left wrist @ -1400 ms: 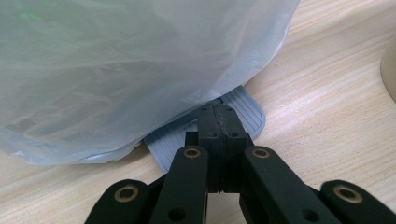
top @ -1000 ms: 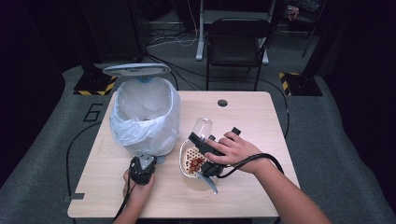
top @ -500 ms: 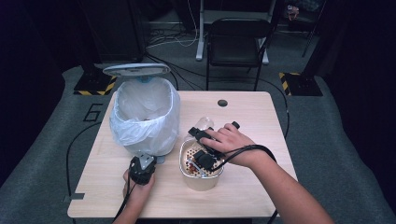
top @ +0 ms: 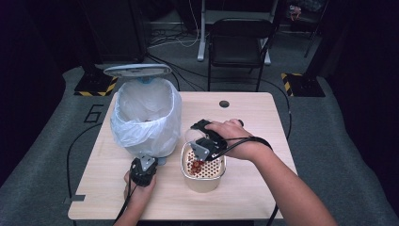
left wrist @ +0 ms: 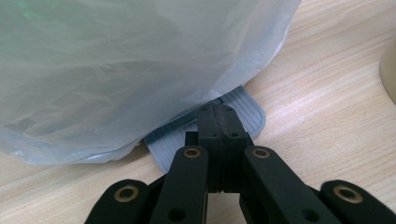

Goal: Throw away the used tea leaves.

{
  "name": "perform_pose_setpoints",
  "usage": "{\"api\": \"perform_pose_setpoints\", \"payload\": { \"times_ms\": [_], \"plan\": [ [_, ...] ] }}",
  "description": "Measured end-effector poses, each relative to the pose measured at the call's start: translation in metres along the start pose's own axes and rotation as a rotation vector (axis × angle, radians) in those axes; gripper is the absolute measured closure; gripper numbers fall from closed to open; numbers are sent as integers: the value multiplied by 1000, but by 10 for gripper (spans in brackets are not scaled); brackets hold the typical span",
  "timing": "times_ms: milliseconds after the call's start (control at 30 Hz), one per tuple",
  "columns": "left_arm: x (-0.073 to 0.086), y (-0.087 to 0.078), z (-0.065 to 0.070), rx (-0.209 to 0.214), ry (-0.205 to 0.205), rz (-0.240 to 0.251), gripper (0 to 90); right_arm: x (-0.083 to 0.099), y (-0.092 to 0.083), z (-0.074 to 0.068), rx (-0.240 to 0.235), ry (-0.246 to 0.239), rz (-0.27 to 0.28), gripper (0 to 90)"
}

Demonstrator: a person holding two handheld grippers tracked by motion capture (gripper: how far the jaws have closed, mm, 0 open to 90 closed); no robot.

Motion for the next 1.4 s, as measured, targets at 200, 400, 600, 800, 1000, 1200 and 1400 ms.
{"api": "perform_pose_setpoints", "payload": {
  "times_ms": [200,400,600,800,1000,1200,1400],
  "plan": [
    [0,0,0,0,8,-6,900,17,-8,20,-35,196,148,443],
    [0,0,-1,-1,9,-7,900,22,-8,11,-192,664,305,444],
    [0,0,0,-1,8,-6,900,33,-1,7,-336,952,424,446],
    [0,0,-1,-4,7,-2,900,43,4,7,-447,1193,513,448],
    [0,0,-1,-4,6,-2,900,50,5,13,-489,1315,563,449],
    [0,0,-1,0,7,-8,900,52,3,19,-464,1331,542,447],
    [0,0,-1,-3,6,-2,900,49,-2,27,-441,1349,492,445]
  ]
}}
Point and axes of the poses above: each handheld gripper's, and its own axes: y roughly forward along the jaws, x roughly out of its underside, z roughly to its right, the point moved 7 cm from there along y, roughly forward along the jaws, and after that the axes turned 9 degrees about -z, right-handed, at the moved point
